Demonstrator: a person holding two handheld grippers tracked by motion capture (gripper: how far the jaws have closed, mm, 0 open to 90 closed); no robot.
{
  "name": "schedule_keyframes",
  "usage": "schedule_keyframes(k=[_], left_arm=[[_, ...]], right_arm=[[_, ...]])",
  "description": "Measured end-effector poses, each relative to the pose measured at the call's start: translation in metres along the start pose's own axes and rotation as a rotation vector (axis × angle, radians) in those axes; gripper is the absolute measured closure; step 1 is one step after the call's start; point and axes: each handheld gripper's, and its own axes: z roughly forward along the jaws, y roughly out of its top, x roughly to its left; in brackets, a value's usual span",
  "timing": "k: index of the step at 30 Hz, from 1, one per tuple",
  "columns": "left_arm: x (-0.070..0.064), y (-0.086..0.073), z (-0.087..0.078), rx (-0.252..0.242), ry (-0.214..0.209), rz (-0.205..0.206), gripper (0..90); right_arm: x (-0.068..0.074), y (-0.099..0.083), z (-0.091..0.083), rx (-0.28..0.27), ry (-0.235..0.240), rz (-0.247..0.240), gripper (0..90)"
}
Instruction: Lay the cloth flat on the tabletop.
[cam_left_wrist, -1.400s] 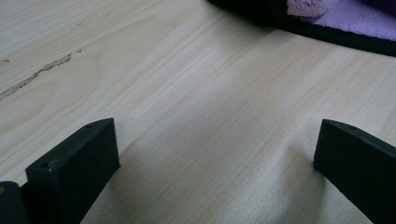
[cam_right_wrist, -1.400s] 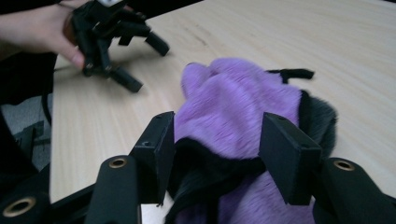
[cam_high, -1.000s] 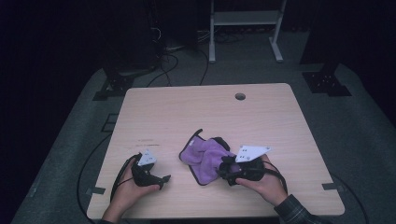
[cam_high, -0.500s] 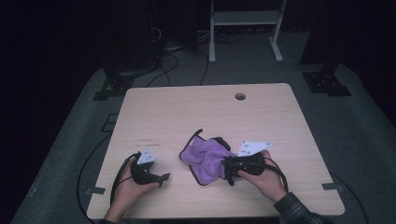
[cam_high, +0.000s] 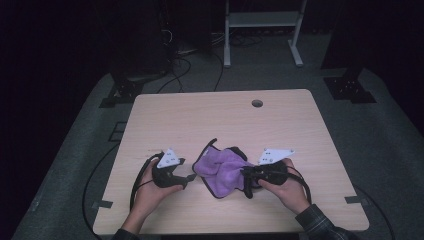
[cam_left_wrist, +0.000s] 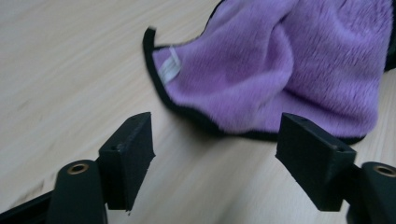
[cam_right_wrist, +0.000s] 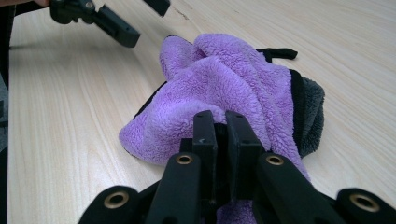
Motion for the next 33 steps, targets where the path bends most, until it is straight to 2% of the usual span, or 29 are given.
schedule_keyframes(k=[7,11,16,20,25,27,28,31,33], left_arm=[[0.017,0.024,0.021,-0.005,0.0,0.002,33.7],[0.029,0.034,0.036,-0.002,0.015,0.005,35.9],[0.043,0.042,0.06,0.037,0.035,0.016,35.7],[0.049,0.043,0.08,0.064,0.035,0.006,36.9],[0.048,0.045,0.104,0.128,0.032,0.057,38.6],[0.047,0.043,0.111,0.157,0.031,0.075,41.8],[0.046,0.042,0.113,0.151,0.02,0.065,42.9],[0.045,0.042,0.112,0.154,-0.006,0.054,54.3],[0.042,0.043,0.111,0.16,-0.027,0.03,64.0]], right_arm=[[-0.003,-0.001,-0.001,0.004,0.001,0.0,82.6],[-0.003,-0.002,-0.001,0.006,0.003,-0.001,82.6],[-0.004,-0.002,-0.001,0.007,0.006,-0.003,82.6],[-0.004,-0.002,-0.001,0.009,0.007,-0.006,82.7],[-0.004,-0.002,-0.001,0.01,0.009,-0.006,82.6],[-0.004,-0.003,-0.002,0.01,0.008,-0.007,82.7],[-0.004,-0.003,-0.002,0.009,0.008,-0.008,82.7],[-0.005,-0.004,-0.003,0.009,0.006,-0.004,82.7],[-0.005,-0.004,-0.003,0.01,0.004,-0.003,82.7]])
